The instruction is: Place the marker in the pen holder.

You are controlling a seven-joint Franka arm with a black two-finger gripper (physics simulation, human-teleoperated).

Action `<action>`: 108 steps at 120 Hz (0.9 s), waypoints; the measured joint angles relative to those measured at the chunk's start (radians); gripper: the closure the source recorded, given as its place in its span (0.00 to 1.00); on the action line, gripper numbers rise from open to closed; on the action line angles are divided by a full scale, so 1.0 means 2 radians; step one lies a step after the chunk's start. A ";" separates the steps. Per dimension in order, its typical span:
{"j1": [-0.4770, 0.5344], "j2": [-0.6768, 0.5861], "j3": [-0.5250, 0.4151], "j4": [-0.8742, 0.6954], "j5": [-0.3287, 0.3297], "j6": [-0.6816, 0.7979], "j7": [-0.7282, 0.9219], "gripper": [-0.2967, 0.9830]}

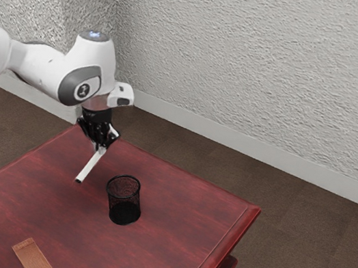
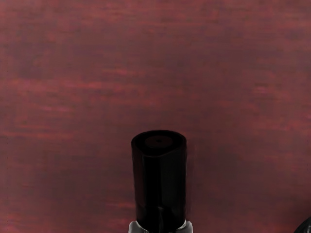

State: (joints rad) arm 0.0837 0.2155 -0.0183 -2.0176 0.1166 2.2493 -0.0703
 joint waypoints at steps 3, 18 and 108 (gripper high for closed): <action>0.000 -0.005 -0.002 0.000 0.004 0.002 -0.001 0.85; 0.001 -0.032 -0.011 -0.001 0.018 0.012 -0.004 0.85; -0.004 -0.218 -0.097 -0.223 0.050 0.273 -0.072 0.85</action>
State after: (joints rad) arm 0.0758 -0.2200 -0.2121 -2.4639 0.2165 2.7943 -0.2150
